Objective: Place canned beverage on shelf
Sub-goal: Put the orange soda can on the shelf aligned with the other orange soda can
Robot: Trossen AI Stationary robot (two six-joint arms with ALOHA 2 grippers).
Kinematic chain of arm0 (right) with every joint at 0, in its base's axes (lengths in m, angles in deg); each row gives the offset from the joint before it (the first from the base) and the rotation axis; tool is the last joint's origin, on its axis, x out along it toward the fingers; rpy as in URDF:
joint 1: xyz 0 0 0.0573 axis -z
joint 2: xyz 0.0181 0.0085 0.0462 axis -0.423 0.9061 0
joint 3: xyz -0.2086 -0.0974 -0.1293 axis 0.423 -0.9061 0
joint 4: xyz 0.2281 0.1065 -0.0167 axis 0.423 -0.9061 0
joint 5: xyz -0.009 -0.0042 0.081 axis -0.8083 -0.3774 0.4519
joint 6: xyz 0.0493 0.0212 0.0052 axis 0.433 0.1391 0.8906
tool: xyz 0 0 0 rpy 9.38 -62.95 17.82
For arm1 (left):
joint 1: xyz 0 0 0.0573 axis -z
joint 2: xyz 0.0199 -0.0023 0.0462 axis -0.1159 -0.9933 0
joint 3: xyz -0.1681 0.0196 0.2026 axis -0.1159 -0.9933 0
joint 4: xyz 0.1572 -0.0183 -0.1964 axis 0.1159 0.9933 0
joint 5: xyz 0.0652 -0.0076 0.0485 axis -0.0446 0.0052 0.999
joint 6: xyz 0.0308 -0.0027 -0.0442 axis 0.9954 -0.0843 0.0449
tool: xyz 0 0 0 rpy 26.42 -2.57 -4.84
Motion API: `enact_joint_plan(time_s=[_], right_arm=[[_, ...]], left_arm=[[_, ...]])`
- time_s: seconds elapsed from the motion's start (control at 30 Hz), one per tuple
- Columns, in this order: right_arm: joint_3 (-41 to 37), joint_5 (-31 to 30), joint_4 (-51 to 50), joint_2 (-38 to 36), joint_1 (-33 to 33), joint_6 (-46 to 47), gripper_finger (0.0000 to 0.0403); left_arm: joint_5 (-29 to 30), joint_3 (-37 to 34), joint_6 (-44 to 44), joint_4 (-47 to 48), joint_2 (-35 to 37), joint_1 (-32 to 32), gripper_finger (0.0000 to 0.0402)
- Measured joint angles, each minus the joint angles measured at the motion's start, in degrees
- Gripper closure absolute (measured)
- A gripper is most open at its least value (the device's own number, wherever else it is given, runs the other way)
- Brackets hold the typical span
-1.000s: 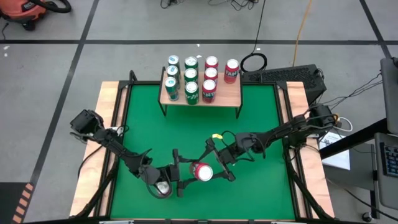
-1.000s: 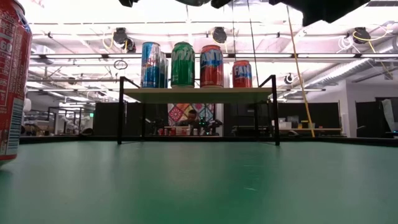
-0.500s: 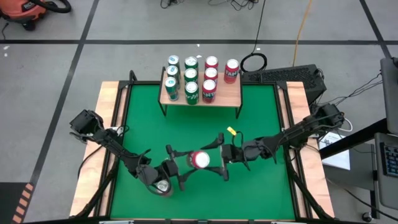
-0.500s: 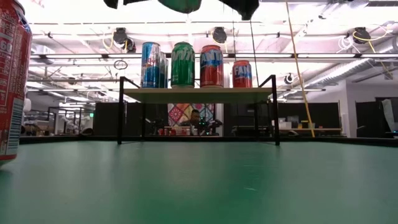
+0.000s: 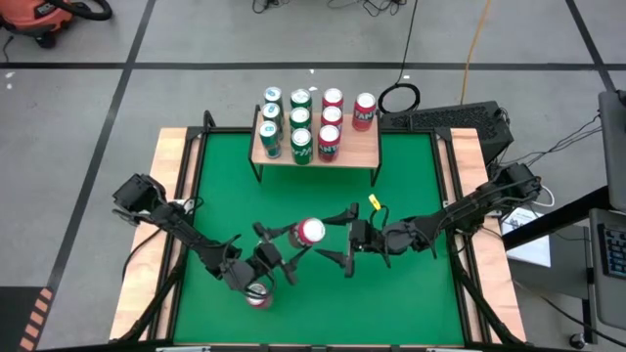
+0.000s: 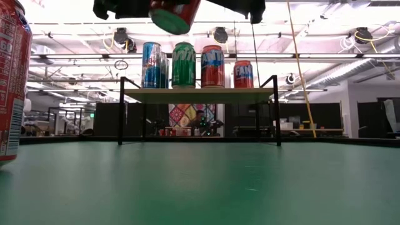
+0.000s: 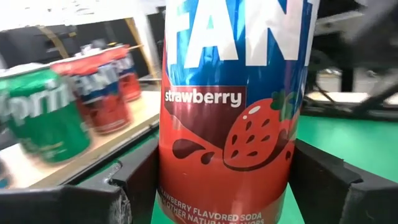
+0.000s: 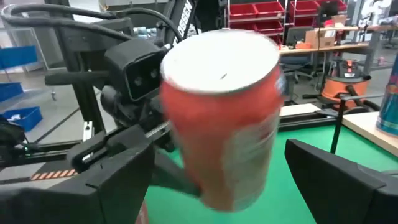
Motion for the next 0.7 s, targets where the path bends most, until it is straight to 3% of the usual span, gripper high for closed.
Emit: enact_joint_plan(time_s=[0.17, 0.37, 0.7], right_arm=[[0.0, -1.8, 1.75, 0.0, 0.23, 0.32, 0.0051], [0.0, -1.73, 6.98, 1.18, 1.38, -0.02, 0.0051], [0.0, -1.61, 6.82, 1.18, 4.8, 2.95, 0.0051]], left_arm=[[4.64, 0.0, -2.08, -0.08, -0.3, -0.4, 0.0122], [2.81, 0.0, -3.91, 1.1, -0.3, -1.49, 0.0122], [2.74, -0.04, -5.42, 1.44, -0.3, -3.01, 0.0122]])
